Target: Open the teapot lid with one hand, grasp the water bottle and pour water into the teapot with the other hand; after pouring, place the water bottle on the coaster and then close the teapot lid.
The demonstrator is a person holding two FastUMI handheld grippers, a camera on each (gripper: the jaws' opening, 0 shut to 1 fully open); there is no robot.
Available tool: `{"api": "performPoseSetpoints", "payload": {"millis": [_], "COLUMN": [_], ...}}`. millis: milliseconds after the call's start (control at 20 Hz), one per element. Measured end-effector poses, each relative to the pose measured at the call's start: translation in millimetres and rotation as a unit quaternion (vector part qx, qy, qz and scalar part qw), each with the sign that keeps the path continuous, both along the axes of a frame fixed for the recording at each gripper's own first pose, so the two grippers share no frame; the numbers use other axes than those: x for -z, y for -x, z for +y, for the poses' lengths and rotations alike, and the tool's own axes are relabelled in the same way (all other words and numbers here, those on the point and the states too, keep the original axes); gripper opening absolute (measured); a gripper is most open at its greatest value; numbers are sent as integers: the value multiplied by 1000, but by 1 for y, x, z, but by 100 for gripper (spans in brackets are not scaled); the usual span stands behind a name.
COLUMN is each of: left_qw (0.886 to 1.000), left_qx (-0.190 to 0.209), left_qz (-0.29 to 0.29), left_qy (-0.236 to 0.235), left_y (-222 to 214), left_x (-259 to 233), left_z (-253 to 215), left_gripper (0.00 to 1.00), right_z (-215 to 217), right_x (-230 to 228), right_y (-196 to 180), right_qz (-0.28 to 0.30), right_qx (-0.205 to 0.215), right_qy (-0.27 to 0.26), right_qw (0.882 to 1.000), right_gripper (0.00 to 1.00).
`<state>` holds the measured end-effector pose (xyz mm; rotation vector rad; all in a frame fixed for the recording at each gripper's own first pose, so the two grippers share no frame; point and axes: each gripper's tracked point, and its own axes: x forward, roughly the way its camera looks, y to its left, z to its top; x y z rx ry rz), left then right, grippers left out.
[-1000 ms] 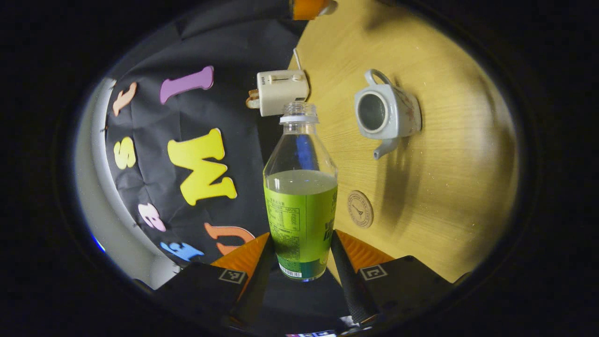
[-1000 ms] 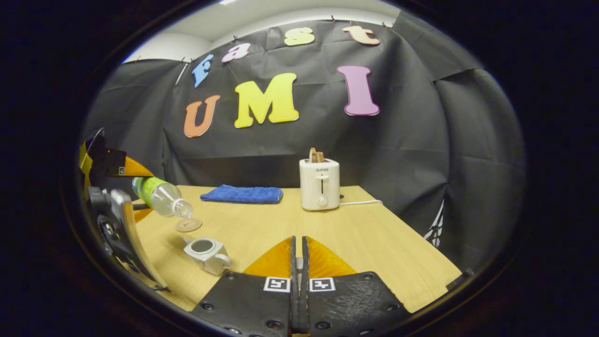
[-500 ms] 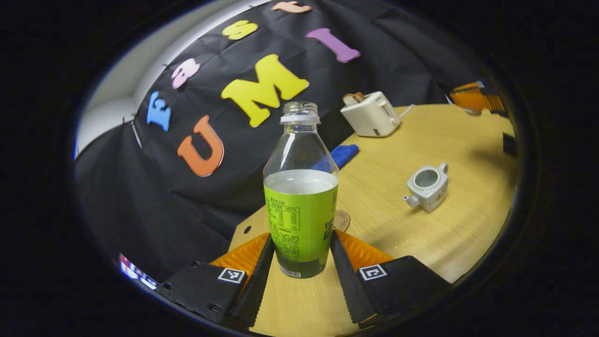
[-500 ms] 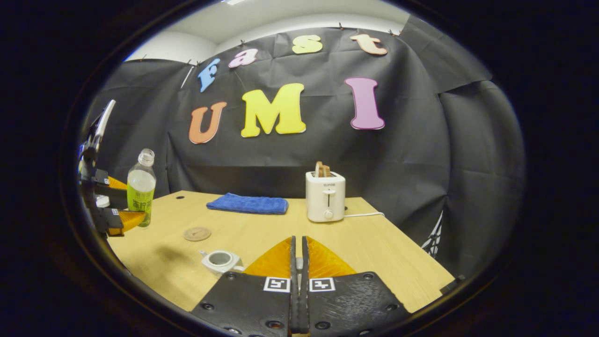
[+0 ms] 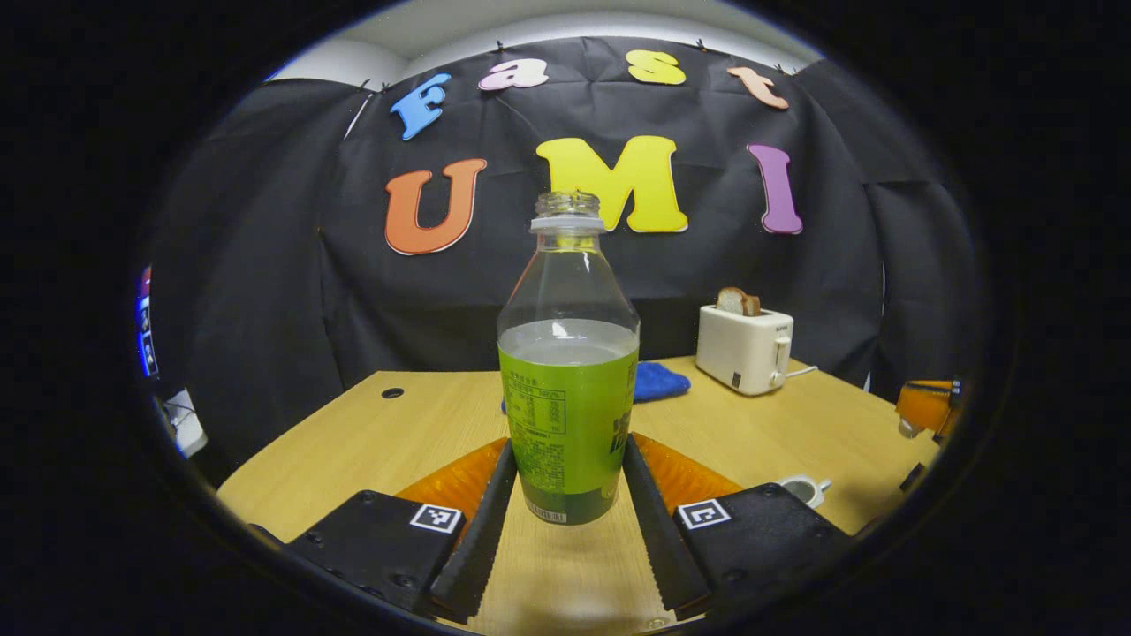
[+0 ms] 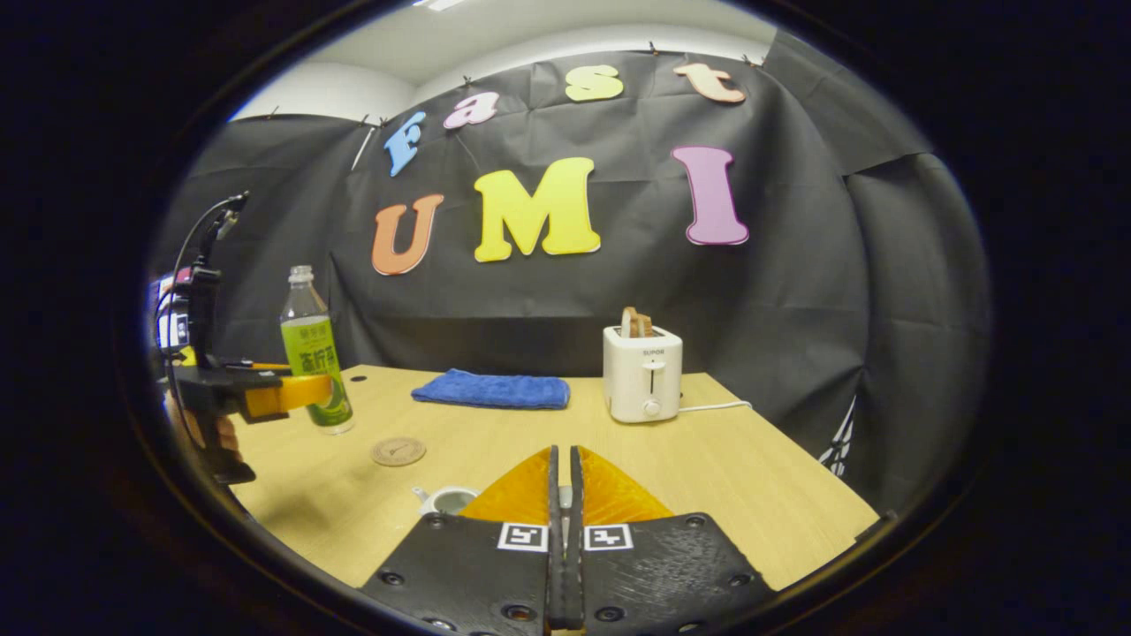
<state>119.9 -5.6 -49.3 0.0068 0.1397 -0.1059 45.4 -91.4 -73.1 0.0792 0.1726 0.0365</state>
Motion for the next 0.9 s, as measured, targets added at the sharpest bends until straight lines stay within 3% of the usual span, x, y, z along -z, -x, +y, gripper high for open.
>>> {"api": "performPoseSetpoints", "payload": {"millis": [400, 900], "left_qw": [1000, 997], "left_qx": [0, 12], "left_qz": [14, 72], "left_qy": [-6, -5], "left_y": [-77, -89], "left_x": [29, 77], "left_z": [5, -4], "left_gripper": [74, 75], "right_z": [-2, 3], "right_x": [14, 35], "right_y": [-15, -28], "right_qz": [16, 38], "right_qx": [2, -4], "right_qy": [-10, -4], "right_qw": [1000, 999], "right_gripper": [0, 0]}}
